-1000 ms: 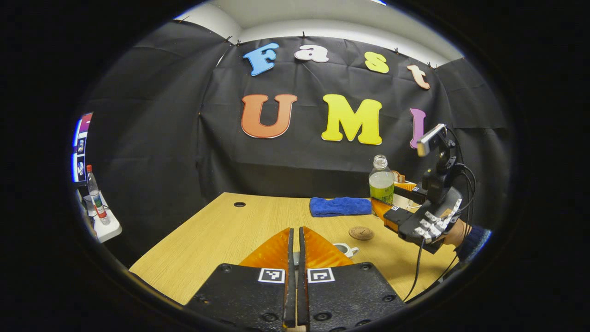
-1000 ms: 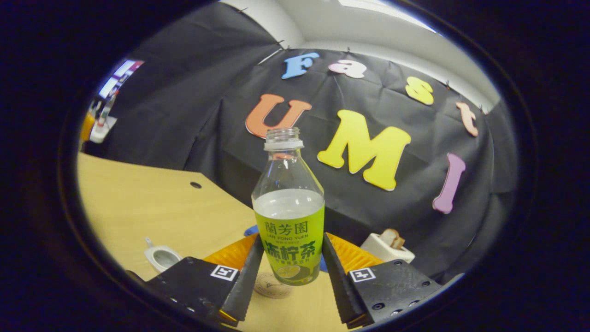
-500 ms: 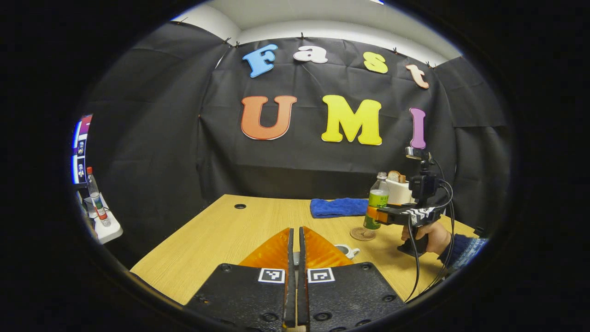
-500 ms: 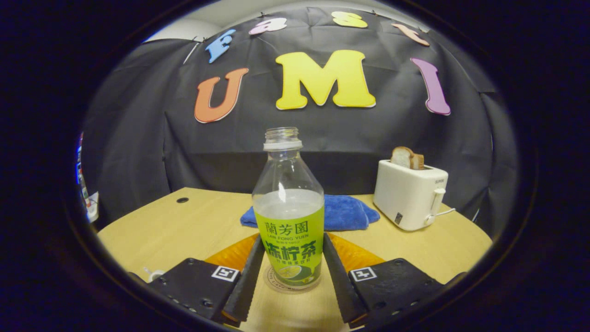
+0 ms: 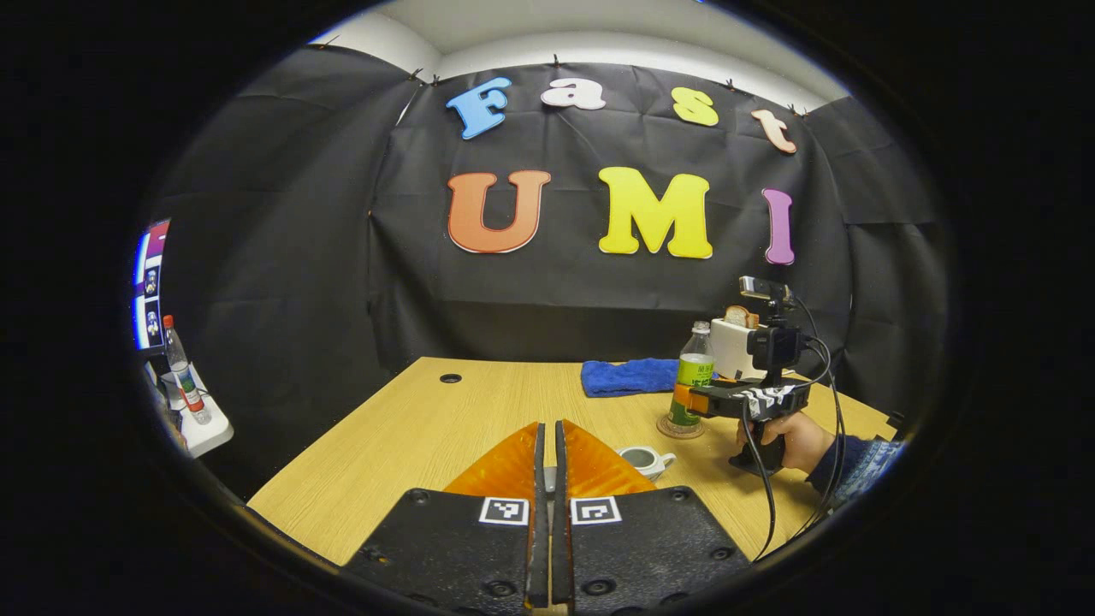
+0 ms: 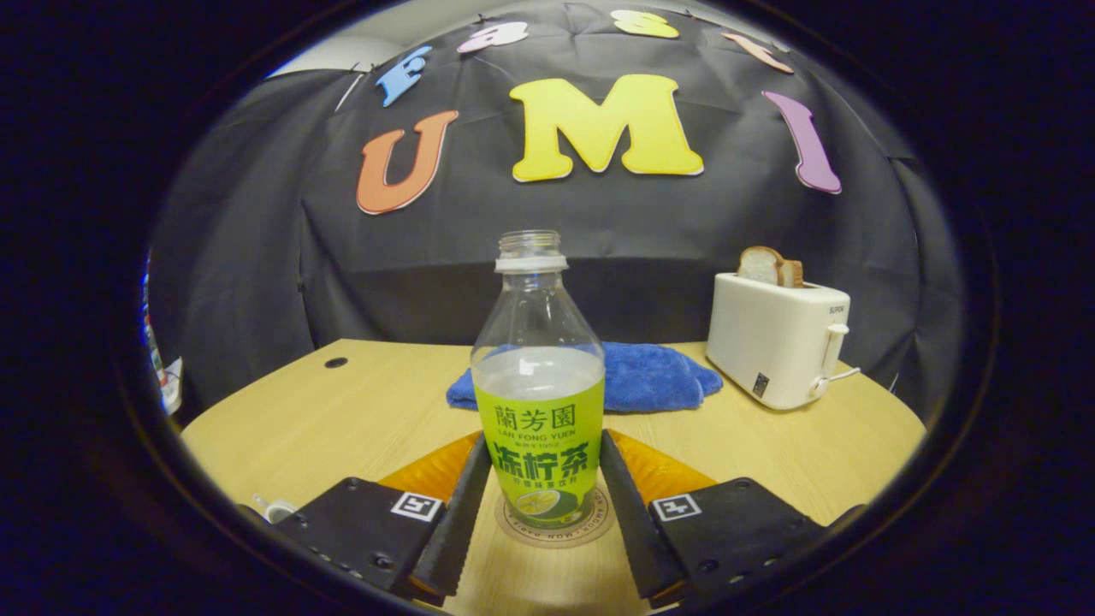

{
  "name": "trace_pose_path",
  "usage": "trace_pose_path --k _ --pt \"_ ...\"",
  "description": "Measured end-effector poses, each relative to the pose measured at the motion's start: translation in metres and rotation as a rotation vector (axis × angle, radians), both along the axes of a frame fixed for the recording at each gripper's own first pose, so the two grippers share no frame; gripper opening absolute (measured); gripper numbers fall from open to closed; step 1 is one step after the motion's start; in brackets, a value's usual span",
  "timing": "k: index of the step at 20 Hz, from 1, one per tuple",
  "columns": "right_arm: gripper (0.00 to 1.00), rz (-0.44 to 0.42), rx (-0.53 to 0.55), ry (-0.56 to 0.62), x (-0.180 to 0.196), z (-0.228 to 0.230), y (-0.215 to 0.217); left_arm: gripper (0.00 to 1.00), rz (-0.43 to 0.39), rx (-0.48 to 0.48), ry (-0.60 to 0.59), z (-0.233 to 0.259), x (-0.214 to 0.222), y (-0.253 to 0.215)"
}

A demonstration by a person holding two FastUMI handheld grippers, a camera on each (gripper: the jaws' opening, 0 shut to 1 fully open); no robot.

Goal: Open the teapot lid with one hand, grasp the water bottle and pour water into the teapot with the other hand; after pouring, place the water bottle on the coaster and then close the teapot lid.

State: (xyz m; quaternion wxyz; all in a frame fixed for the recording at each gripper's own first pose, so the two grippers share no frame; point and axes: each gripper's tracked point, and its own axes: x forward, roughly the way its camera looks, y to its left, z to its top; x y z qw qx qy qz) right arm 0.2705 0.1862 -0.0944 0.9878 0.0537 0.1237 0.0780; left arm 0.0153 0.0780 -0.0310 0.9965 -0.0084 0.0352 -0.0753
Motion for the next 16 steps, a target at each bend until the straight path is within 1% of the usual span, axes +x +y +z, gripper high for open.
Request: trace_pose_path --k 1,2,3,4,6,9,12,16 --pt "0.76 0.013 -0.003 0.014 -0.003 -0.005 0.002 0.04 -0.006 0.004 -0.006 0.001 0.000 -0.004" --pt "0.80 0.033 -0.008 0.018 -0.009 -0.006 0.004 0.04 -0.007 0.007 -0.005 0.000 0.003 -0.006" --pt "0.94 0.034 -0.019 0.009 -0.015 -0.004 0.003 0.04 0.000 0.011 -0.002 -0.001 0.005 -0.005" --pt "0.98 0.029 -0.027 -0.017 -0.020 0.001 -0.001 0.04 0.006 0.013 -0.001 -0.003 0.006 -0.006" --pt "0.99 0.031 -0.037 -0.062 -0.038 0.010 -0.004 0.04 0.002 0.018 0.014 -0.010 0.009 -0.018" --pt "0.98 0.043 -0.053 -0.086 -0.067 0.014 -0.012 0.04 0.012 0.045 0.002 -0.013 0.015 -0.026" --pt "0.98 0.051 -0.043 -0.119 -0.102 0.024 -0.027 0.04 -0.014 0.048 0.015 -0.022 0.019 -0.041" --pt "0.97 0.011 -0.037 -0.163 -0.142 0.041 -0.068 0.05 0.009 0.057 0.028 -0.031 0.028 -0.044"
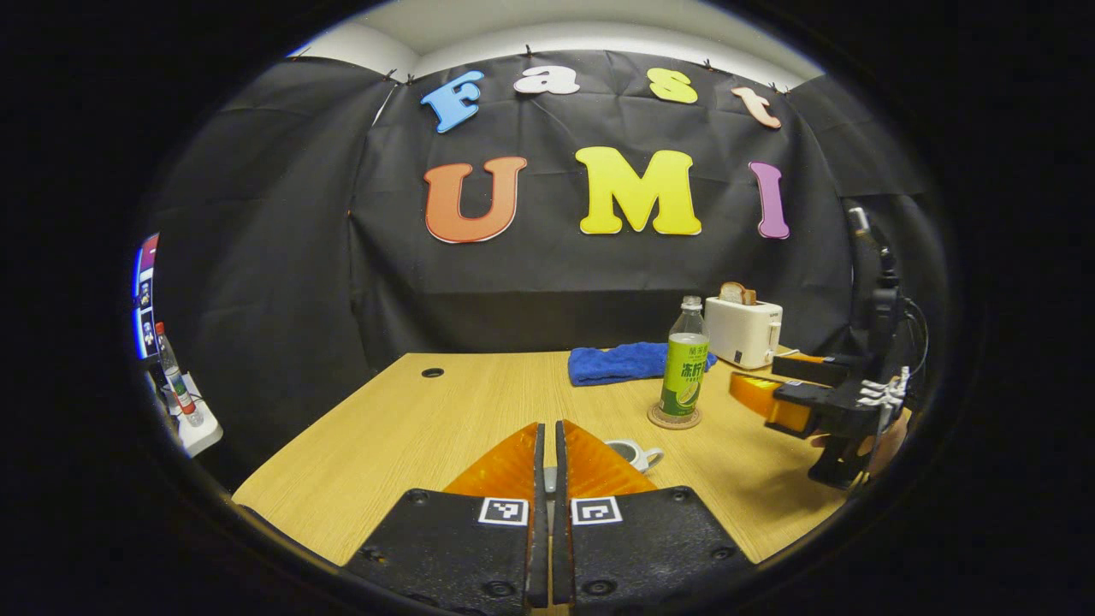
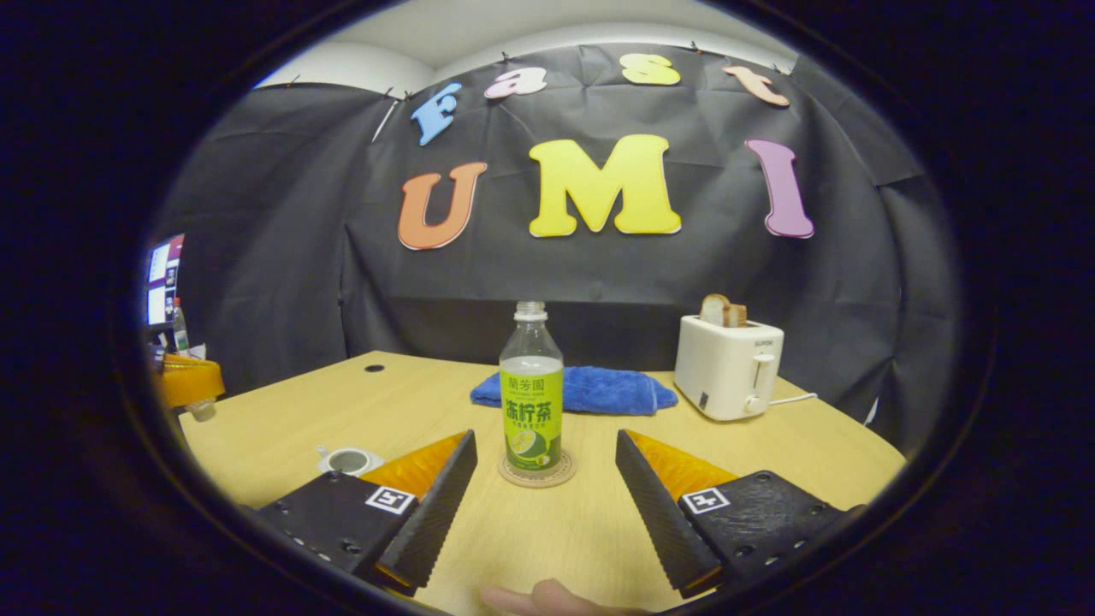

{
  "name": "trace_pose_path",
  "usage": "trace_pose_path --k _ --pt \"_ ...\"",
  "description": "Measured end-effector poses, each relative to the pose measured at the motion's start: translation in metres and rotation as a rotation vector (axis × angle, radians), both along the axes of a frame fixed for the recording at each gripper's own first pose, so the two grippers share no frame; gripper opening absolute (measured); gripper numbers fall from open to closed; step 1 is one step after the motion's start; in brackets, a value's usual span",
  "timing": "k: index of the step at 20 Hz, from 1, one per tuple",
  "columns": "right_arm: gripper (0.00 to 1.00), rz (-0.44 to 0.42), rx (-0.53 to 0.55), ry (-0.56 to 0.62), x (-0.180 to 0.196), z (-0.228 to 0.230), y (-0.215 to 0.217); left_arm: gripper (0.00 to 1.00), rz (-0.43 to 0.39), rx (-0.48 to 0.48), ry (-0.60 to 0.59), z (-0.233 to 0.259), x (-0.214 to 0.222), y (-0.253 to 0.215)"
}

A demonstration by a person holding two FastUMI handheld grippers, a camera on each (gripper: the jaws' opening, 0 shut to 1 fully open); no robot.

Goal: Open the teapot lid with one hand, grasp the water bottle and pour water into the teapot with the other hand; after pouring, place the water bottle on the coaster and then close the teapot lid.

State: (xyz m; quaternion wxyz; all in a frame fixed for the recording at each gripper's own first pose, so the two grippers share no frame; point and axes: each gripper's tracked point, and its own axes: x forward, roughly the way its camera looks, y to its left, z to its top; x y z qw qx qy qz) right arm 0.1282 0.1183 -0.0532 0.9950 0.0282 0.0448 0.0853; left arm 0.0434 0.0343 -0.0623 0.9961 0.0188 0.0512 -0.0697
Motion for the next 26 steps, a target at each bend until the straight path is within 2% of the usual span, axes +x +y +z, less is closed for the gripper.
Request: trace_pose_path --k 3,6,10,14,19,24,26 --pt "0.96 -0.045 -0.018 -0.016 -0.027 0.004 -0.036 0.05 0.012 0.010 -0.013 -0.002 0.007 -0.005" --pt "0.97 -0.077 0.003 -0.042 -0.049 0.008 -0.066 0.04 -0.006 -0.035 -0.088 0.014 0.018 -0.021" --pt "0.96 -0.103 -0.007 -0.083 -0.064 0.021 -0.096 0.04 -0.092 -0.066 -0.171 0.018 0.045 -0.060" --pt "0.97 -0.126 0.000 -0.125 -0.068 0.035 -0.117 0.05 -0.127 -0.113 -0.134 -0.001 0.072 -0.078" --pt "0.97 -0.120 0.033 -0.117 -0.065 0.033 -0.126 0.05 -0.119 -0.133 -0.130 -0.012 0.089 -0.079" --pt "0.97 -0.123 0.048 -0.104 -0.060 0.030 -0.133 0.05 -0.100 -0.128 -0.093 -0.029 0.102 -0.081" --pt "0.97 -0.125 0.053 -0.104 -0.059 0.029 -0.136 0.05 -0.090 -0.099 -0.074 -0.042 0.106 -0.082"
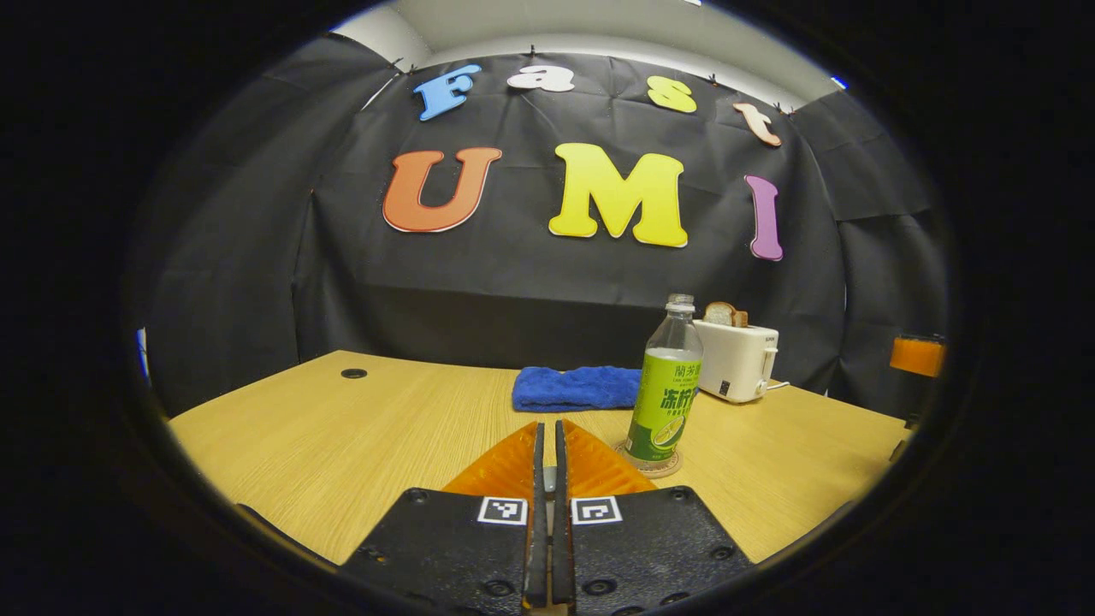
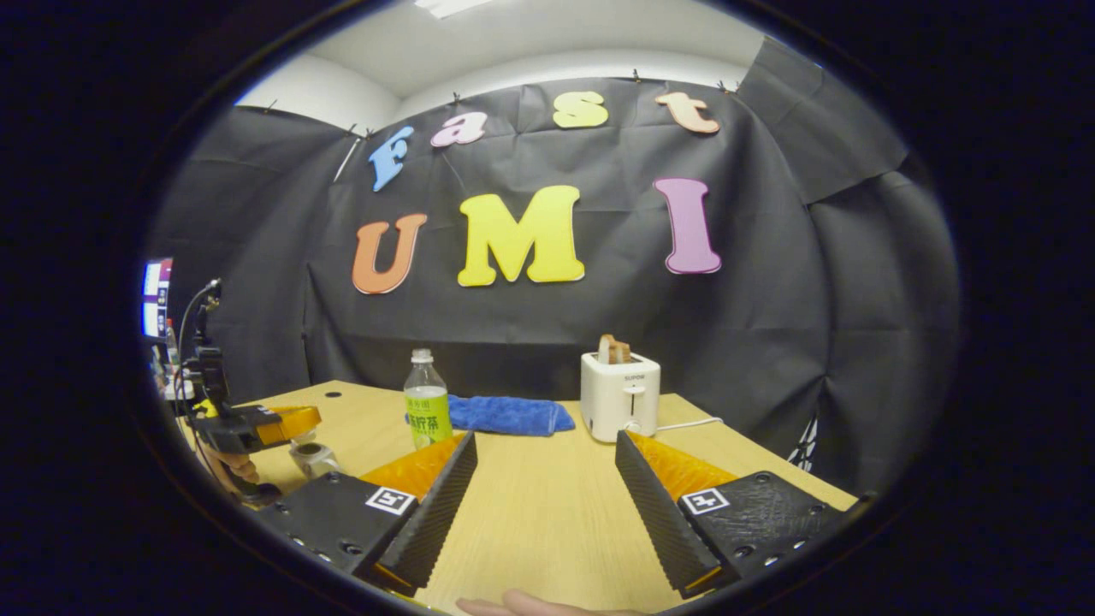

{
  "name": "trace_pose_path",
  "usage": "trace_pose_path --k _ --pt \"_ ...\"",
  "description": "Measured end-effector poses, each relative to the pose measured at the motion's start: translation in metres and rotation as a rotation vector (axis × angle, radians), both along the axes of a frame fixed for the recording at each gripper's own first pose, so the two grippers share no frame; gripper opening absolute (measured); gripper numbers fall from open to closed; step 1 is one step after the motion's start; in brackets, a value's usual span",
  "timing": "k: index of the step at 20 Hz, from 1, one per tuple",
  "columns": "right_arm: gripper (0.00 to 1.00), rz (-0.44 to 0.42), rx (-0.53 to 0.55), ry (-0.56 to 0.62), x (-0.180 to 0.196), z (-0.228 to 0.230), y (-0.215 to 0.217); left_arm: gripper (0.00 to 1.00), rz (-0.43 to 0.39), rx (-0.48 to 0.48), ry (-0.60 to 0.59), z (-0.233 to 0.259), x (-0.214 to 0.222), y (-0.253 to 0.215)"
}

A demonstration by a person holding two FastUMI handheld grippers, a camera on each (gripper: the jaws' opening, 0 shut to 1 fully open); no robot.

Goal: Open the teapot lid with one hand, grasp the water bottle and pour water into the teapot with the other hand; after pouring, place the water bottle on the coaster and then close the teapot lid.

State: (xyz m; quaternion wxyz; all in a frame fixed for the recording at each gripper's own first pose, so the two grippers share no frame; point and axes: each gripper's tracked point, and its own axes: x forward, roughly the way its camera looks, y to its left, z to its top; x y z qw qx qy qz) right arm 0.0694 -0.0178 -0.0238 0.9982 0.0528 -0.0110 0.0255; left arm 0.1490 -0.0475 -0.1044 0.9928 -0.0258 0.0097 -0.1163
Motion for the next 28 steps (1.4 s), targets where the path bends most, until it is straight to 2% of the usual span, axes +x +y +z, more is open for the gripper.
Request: trace_pose_path --k 6,12,14,15,22,25,26,27,28 --pt "0.97 0.014 0.000 0.008 0.000 -0.003 0.005 0.05 0.029 0.060 0.026 -0.016 0.001 0.004" --pt "0.97 0.024 -0.014 0.010 -0.001 -0.004 0.010 0.08 0.042 0.057 0.021 -0.017 -0.004 0.006" --pt "0.97 0.026 -0.016 0.007 -0.002 -0.002 0.012 0.17 0.046 0.053 0.021 -0.017 -0.003 0.007" --pt "0.97 0.023 -0.019 0.007 -0.002 -0.003 0.010 0.27 0.049 0.054 0.021 -0.017 -0.004 0.008" --pt "0.97 0.015 -0.021 0.001 -0.010 0.005 0.009 0.50 0.095 0.072 0.056 -0.006 -0.018 0.006" --pt "0.97 0.016 -0.033 -0.009 -0.018 0.012 0.011 0.69 0.088 0.069 0.041 0.016 -0.036 0.000" --pt "0.97 0.019 -0.038 -0.018 -0.021 0.016 0.013 0.71 0.092 0.076 0.022 0.026 -0.043 -0.001" --pt "0.97 0.030 -0.046 -0.028 -0.023 0.018 0.017 0.80 0.098 0.091 0.002 0.035 -0.050 0.001" --pt "0.97 0.043 -0.059 -0.033 -0.025 0.019 0.022 0.86 0.113 0.108 0.001 0.041 -0.059 0.004"
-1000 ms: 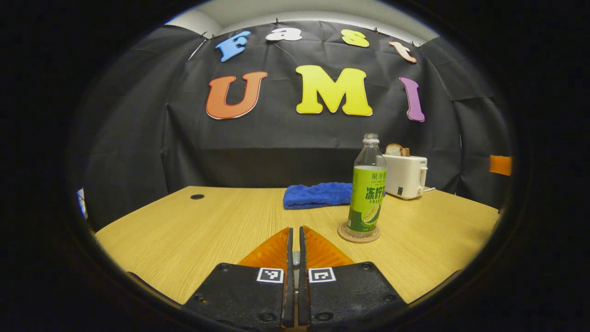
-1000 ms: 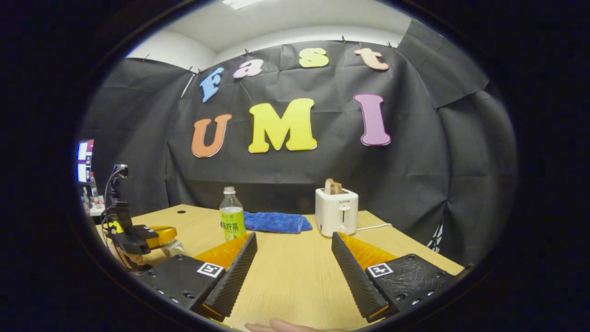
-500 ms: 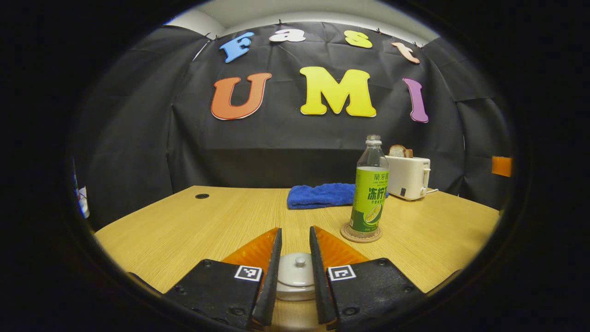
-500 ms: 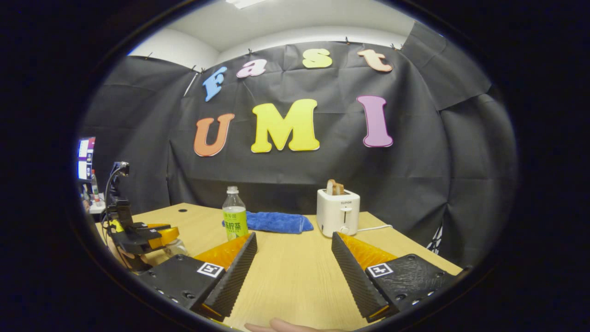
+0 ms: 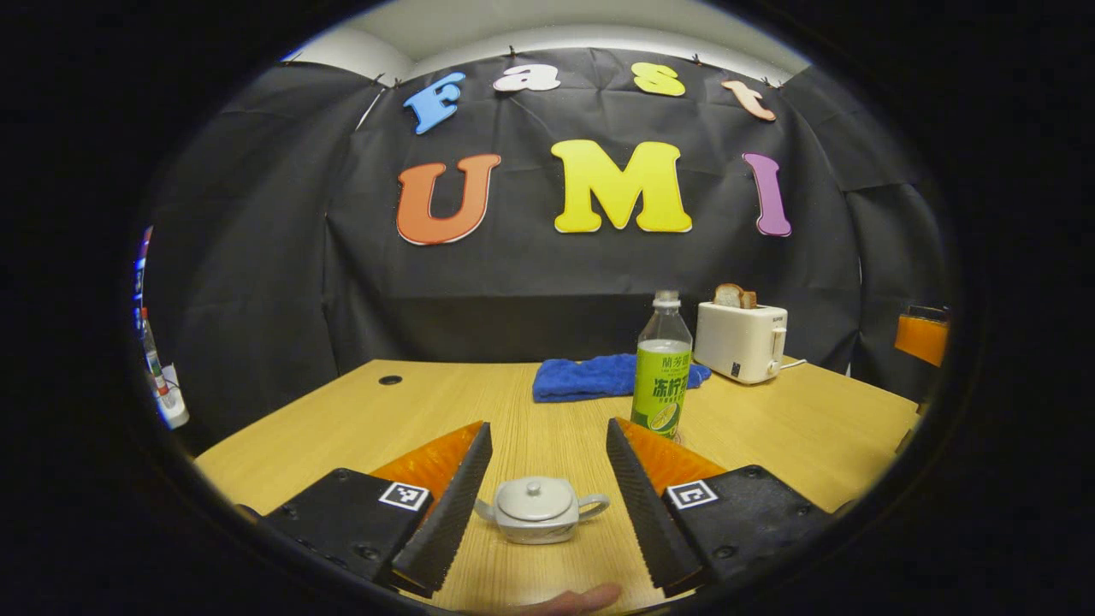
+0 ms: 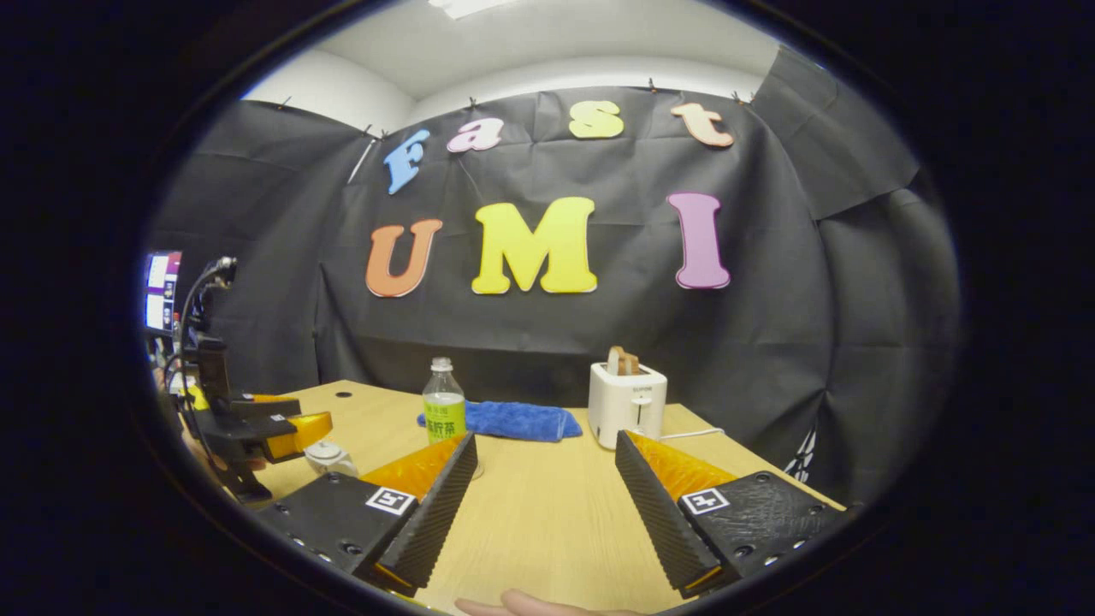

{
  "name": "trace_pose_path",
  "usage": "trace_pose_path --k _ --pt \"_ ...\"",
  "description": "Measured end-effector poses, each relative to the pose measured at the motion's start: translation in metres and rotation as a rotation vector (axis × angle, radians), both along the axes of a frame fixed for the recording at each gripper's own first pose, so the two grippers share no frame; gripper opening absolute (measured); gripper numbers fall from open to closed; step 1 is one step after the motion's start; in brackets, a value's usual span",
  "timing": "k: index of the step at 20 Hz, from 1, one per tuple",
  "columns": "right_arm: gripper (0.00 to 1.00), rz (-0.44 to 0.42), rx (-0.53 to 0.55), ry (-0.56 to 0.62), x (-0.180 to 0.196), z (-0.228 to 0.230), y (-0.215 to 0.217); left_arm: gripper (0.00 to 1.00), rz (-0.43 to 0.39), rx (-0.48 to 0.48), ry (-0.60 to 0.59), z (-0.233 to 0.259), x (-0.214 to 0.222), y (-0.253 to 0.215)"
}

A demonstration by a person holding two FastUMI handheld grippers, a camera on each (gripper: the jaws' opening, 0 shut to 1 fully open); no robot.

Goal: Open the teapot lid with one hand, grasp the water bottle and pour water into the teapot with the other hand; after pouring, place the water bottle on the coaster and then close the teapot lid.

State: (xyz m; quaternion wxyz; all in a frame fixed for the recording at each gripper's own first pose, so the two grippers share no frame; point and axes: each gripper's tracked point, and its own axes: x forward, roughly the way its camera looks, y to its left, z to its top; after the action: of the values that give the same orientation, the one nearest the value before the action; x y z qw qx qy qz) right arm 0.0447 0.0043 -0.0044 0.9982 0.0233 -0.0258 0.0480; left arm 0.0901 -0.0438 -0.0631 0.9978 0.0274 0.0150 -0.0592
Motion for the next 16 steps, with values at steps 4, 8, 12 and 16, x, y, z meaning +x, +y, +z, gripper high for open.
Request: trace_pose_path --k 4,8,12,16 --pt "0.97 0.023 -0.021 0.023 -0.002 -0.009 0.017 0.99 0.005 -0.012 -0.049 0.033 -0.044 -0.001" --pt "0.96 0.028 -0.057 0.034 -0.018 -0.003 0.027 0.98 0.022 0.010 -0.073 0.052 -0.077 0.007" --pt "0.95 -0.027 -0.062 0.028 -0.043 0.003 0.020 0.98 0.014 -0.028 -0.027 0.053 -0.097 0.006" --pt "0.95 -0.061 -0.092 0.077 -0.064 -0.005 0.009 0.98 0.035 0.003 -0.008 0.049 -0.105 0.014"
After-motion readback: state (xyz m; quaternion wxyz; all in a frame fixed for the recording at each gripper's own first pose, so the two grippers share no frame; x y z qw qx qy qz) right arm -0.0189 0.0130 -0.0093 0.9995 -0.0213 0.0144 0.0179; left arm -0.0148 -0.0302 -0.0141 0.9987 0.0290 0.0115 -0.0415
